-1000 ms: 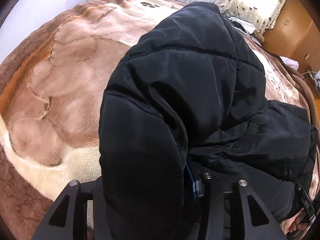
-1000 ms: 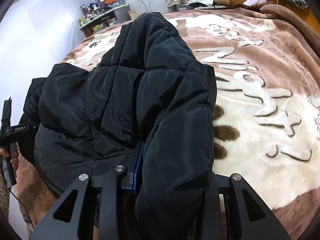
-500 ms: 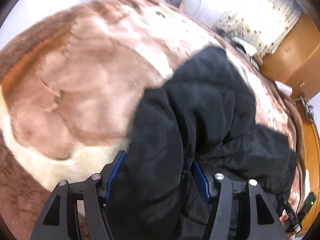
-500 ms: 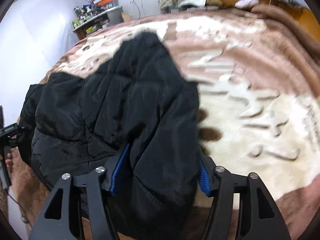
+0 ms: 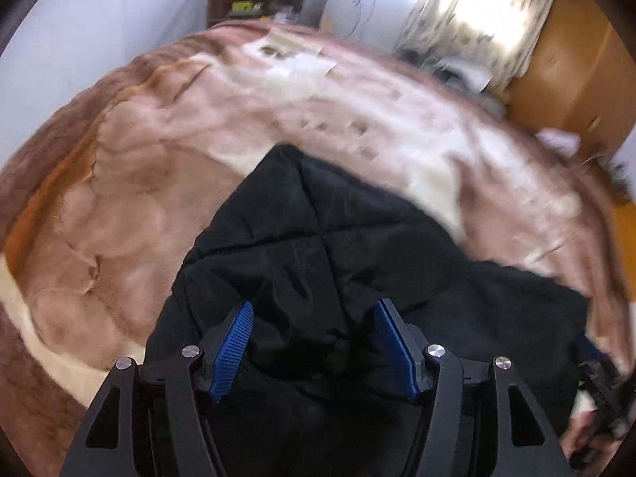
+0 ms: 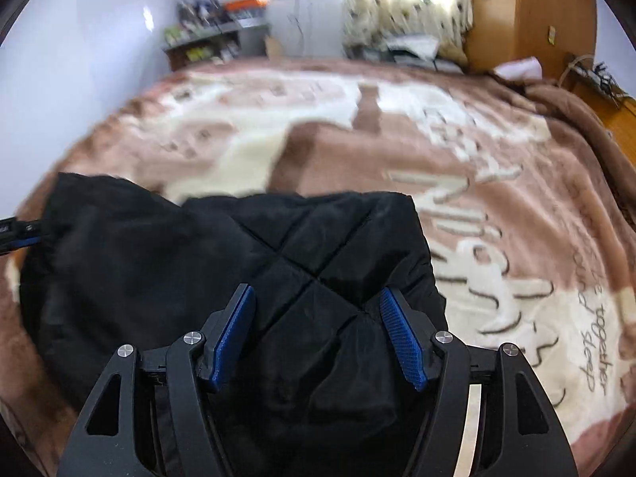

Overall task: Fold large clothes
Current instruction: 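Press the folded jacket flat with both open tools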

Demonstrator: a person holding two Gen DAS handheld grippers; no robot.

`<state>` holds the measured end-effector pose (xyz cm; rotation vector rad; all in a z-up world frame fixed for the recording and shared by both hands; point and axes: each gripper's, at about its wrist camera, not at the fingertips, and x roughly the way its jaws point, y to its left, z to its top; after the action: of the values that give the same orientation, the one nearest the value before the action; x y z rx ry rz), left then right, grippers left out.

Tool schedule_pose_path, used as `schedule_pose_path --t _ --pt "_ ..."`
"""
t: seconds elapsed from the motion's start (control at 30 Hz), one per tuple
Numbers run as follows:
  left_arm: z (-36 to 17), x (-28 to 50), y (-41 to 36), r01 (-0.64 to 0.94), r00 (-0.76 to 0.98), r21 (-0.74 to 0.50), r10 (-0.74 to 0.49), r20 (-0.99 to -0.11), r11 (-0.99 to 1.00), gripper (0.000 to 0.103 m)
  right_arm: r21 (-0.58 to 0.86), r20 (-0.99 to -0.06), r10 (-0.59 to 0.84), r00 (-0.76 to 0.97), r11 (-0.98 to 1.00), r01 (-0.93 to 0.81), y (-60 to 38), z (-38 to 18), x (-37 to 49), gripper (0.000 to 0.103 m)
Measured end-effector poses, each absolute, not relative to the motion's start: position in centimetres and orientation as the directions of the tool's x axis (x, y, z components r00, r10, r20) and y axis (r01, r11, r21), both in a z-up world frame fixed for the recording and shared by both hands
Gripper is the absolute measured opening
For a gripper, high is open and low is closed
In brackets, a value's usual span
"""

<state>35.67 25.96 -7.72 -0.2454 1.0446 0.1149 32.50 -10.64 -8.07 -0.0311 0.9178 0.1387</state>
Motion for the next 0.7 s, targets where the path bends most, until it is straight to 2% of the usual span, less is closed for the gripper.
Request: schedule_pose_path --t 0.3,0.4,0.5,0.6,0.63,0.7 --pt "-10.7 37.2 26.2 -0.233 0.449 -0.095 0.02 -0.893 0.968 0.065 0.039 -0.86 0.051 0.508 0.999 -0.034 -12.6 -10.8 35.3 0.066" --pt "-10.5 37.2 25.7 -0.25 0.44 -0.075 0.044 -0.897 0.965 0.067 0.019 -0.859 0.036 0.51 0.999 -0.038 -12.3 -11.0 35.0 0.066" --pt "-9.8 37.1 25.6 -0.279 0.423 -0.081 0.047 -0.905 0.957 0.067 0.065 -0.869 0.062 0.492 0.998 -0.011 -12.8 -10.5 35.0 0.066" --pt "-8.1 35.8 25.5 -0.252 0.466 -0.163 -0.028 -0.884 0.954 0.07 0.118 -0.845 0.095 0.526 0.993 0.01 -13.5 -8.6 34.0 0.066" --pt "-7.7 35.3 25.3 -0.237 0.47 -0.172 -0.043 -0.882 0.956 0.075 0.13 -0.829 0.101 0.55 0.991 0.014 -13.7 -7.7 33.4 0.067" --pt "-6.7 33.9 24.6 -0.218 0.477 -0.154 -0.032 -0.879 0.964 0.076 0.141 -0.798 0.1 0.594 0.99 0.024 -13.9 -5.9 31.8 0.067"
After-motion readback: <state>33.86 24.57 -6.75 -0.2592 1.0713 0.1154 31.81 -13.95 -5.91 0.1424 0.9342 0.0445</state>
